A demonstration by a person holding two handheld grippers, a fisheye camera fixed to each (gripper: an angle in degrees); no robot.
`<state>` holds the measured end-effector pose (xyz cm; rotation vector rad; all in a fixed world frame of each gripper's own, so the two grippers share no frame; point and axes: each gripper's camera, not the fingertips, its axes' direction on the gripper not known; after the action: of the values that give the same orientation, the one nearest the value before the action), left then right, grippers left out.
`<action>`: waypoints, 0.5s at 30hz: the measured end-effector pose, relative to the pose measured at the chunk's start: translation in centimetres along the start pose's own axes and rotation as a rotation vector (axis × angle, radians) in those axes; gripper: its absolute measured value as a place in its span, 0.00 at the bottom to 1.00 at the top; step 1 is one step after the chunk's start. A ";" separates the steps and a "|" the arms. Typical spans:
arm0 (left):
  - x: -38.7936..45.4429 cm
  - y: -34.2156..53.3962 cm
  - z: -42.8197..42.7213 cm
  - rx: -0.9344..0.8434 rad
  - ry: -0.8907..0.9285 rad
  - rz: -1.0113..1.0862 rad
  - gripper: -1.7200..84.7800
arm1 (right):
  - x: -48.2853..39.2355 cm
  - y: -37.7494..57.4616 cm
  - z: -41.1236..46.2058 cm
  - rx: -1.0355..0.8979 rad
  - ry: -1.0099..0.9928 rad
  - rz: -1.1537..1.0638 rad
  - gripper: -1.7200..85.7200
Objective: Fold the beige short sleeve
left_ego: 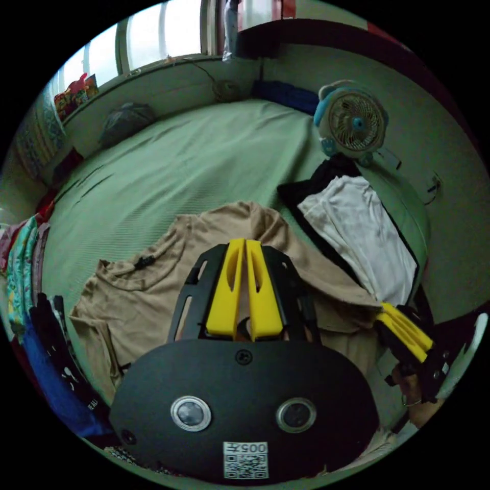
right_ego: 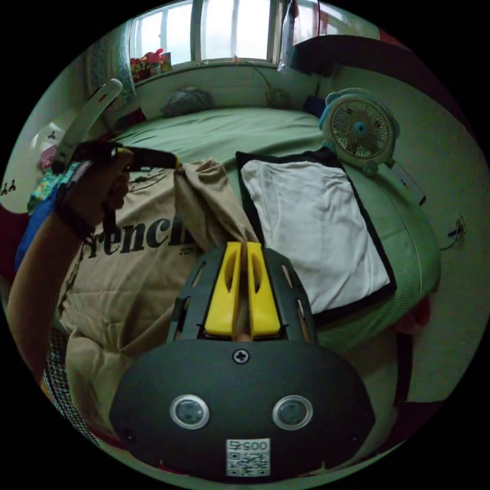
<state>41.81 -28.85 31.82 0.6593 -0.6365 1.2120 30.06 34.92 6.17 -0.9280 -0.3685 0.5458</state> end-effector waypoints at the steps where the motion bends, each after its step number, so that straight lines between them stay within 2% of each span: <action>1: -1.2 -0.1 -0.7 0.007 0.064 -0.023 0.03 | -0.4 0.6 -0.2 0.011 -0.036 -0.018 0.02; 3: -2.7 -0.1 -1.1 -0.010 0.084 -0.035 0.02 | -1.3 1.5 -0.2 0.014 -0.070 -0.053 0.02; 7: -5.2 1.6 0.4 -0.135 -0.078 -0.084 0.02 | -3.3 3.5 1.9 -0.080 -0.017 -0.122 0.06; 9: -6.2 2.8 0.6 -0.161 -0.085 -0.098 0.01 | -3.4 4.3 1.5 -0.053 -0.008 -0.142 0.07; 15: -8.4 8.1 -2.8 -0.112 -0.086 -0.088 0.01 | -1.5 6.0 -0.7 -0.052 -0.109 -0.111 0.10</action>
<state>32.27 -30.25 24.69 0.6409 -0.7347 1.0628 27.51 36.46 0.70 -0.9238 -0.5316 0.4882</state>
